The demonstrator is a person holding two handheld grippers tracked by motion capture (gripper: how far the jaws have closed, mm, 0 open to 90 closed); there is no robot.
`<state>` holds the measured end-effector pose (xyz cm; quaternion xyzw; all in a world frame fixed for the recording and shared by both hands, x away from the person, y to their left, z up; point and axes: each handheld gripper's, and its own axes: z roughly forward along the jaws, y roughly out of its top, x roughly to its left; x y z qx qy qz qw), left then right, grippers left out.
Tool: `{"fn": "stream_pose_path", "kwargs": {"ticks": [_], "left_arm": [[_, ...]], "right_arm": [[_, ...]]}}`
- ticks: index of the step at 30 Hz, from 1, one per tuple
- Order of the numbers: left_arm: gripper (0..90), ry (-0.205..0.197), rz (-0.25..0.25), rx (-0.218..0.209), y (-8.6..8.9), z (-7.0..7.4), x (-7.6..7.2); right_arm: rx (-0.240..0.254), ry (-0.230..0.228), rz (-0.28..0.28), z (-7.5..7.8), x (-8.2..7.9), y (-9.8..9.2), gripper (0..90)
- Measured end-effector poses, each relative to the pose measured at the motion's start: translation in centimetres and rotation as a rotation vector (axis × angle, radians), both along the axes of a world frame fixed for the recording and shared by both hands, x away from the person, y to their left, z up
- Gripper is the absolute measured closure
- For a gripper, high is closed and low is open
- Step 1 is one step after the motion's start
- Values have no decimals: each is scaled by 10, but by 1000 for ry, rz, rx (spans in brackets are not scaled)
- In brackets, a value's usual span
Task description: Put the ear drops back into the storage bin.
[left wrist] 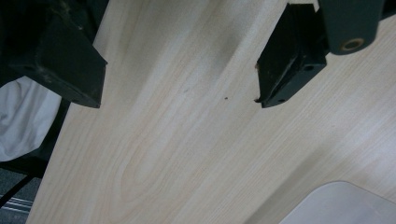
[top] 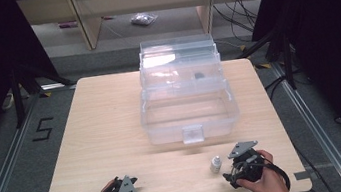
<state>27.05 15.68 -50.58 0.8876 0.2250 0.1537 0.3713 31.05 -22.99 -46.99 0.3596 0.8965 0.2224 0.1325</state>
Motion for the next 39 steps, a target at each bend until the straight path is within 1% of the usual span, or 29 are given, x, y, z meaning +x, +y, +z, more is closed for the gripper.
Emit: {"fn": "stream_pose_path", "kwargs": {"ticks": [1,3,4,5,6,7,8,9,11,12,14,15,16,17,18,20,21,23,24,25,28,29,30,31,32,33,34,35,39], "left_arm": [[150,-18,-16,38,2,1,3],[150,-15,-11,37,2,2,2],[150,-13,-13,34,2,1,2],[150,-20,-11,42,2,2,2],[150,-11,-10,16,1,1,1],[150,-14,-7,16,1,1,1],[150,-14,-7,16,1,1,1],[150,-9,-8,8,0,0,1],[150,-12,-10,11,1,1,1],[150,-8,-9,23,1,1,1],[150,-12,-12,24,2,1,1],[150,-13,-11,26,2,2,1],[150,-13,-11,26,2,2,1],[150,-13,-12,23,2,2,1],[150,-7,-9,17,1,1,1],[150,-2,-8,14,0,1,1],[150,-16,-18,20,1,1,1],[150,-14,-17,17,1,1,1],[150,-3,-11,7,1,0,0],[150,-16,-18,39,3,1,3],[150,-10,-16,28,2,2,2],[150,-2,-10,3,0,0,1],[150,-2,-10,3,0,0,1],[150,-10,-21,20,1,0,2],[150,-4,-15,18,1,0,1],[150,-4,-15,18,1,0,1],[150,-5,-10,10,1,0,1],[150,-7,-12,20,1,1,2],[150,-6,-15,19,1,1,2]], "right_arm": [[-14,9,12,2,2,2,244],[-19,2,12,2,3,4,244],[-27,12,25,3,5,6,245],[-35,21,25,3,5,9,248],[-37,22,29,3,6,10,250],[-43,32,44,4,7,11,252],[-43,32,44,4,7,11,252],[-58,33,58,4,8,14,256],[-67,40,59,5,8,18,260],[-73,42,60,6,9,19,264],[-79,51,72,8,11,22,294],[-85,52,92,8,12,23,293],[-85,52,92,8,12,23,293],[-87,60,82,9,12,25,293],[-96,62,96,10,14,27,294],[-105,63,101,10,15,28,294],[-117,68,113,11,17,29,301],[-119,67,115,11,18,30,301],[-126,75,119,11,21,32,305],[-130,75,120,11,22,33,309],[-136,77,134,11,24,35,321],[-146,81,148,11,26,38,335],[-146,81,148,11,26,38,335],[-149,83,154,12,26,39,344],[-156,84,171,12,28,42,364],[-156,84,171,12,28,42,364],[-153,97,171,13,29,43,369],[-166,94,182,13,31,46,383],[-176,109,198,12,34,49,401]]}}
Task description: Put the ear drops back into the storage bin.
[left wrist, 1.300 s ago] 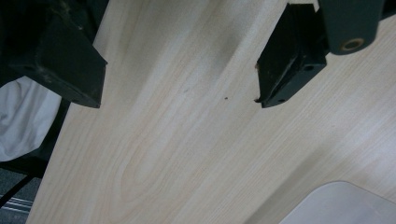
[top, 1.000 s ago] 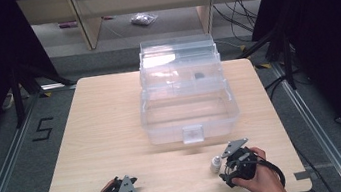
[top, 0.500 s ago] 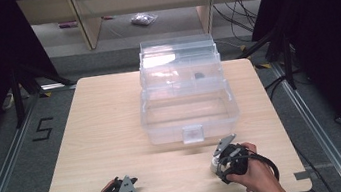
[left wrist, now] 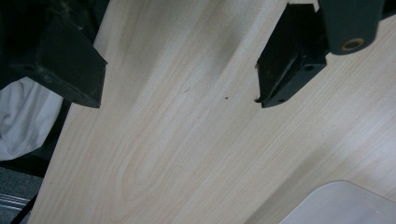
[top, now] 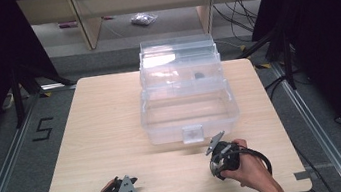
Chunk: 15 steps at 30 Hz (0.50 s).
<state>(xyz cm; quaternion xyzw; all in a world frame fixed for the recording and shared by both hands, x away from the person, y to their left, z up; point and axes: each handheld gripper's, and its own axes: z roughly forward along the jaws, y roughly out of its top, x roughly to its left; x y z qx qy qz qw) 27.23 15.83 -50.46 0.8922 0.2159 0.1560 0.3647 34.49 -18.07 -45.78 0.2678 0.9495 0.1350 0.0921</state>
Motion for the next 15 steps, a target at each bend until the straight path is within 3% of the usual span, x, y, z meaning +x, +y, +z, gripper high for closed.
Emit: {"fn": "stream_pose_path", "kwargs": {"ticks": [2,7,15], "left_arm": [[150,-8,-2,19,1,0,1],[150,8,8,-6,-1,-1,-1],[150,-2,-1,0,0,0,0]], "right_arm": [[-5,4,-8,0,0,1,406],[-15,21,16,-2,3,7,437],[-34,33,33,-4,9,10,495]]}}
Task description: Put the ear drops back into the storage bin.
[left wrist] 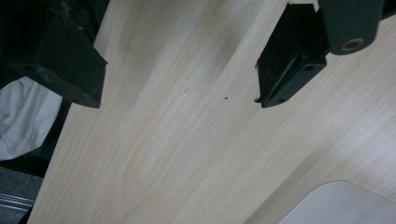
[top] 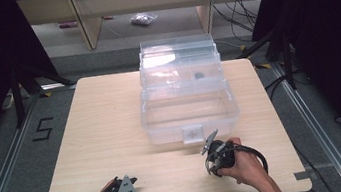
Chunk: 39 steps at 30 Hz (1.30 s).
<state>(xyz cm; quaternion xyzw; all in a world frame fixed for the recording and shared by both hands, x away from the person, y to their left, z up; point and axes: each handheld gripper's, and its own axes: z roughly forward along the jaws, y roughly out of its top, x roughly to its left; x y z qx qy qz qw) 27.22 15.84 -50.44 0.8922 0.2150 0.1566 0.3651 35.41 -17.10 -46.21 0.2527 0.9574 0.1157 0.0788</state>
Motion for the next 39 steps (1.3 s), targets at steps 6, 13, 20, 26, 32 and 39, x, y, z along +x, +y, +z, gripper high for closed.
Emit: {"fn": "stream_pose_path", "kwargs": {"ticks": [6,13,20,26,32,39], "left_arm": [[150,-2,0,2,0,0,0],[150,-2,-1,0,0,0,0],[150,-2,1,2,0,0,0],[150,-2,3,5,0,0,0],[150,3,7,1,1,-1,0],[150,4,8,1,1,-1,1]], "right_arm": [[-3,12,1,-3,1,1,534],[-14,9,22,-2,-2,4,600],[-2,-7,27,6,-3,3,600],[20,-26,22,17,-2,-2,600],[46,-40,10,28,4,-10,600],[55,-27,-12,37,11,-17,601]]}}
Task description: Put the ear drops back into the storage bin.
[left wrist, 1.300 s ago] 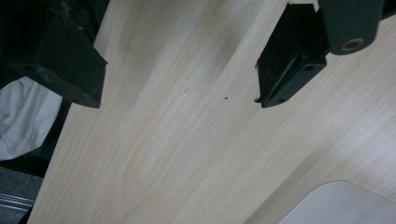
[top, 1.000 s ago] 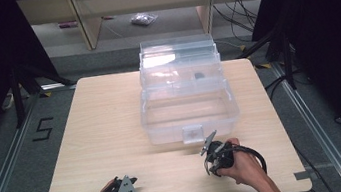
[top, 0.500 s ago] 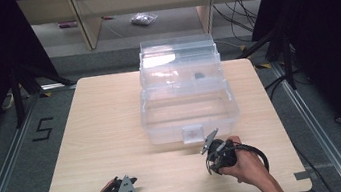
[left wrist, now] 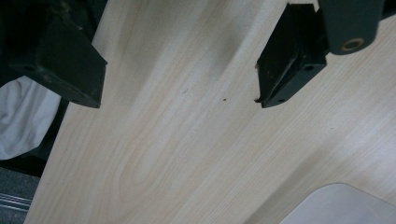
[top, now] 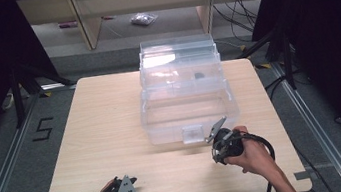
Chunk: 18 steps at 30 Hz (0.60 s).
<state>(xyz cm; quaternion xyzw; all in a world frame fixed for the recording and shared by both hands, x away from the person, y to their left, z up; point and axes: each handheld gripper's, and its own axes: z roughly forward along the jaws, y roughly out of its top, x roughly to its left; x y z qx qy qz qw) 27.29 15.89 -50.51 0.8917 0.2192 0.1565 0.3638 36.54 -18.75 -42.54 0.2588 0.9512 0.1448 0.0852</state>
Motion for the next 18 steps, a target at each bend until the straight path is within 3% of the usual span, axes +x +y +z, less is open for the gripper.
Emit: {"fn": "stream_pose_path", "kwargs": {"ticks": [10,11,18], "left_arm": [[150,-1,-1,2,0,0,0],[150,0,-2,3,0,0,0],[150,0,-1,5,0,0,0]], "right_arm": [[-4,11,18,19,10,-7,601],[1,15,-5,24,10,-8,601],[-3,5,-4,39,16,-12,601]]}}
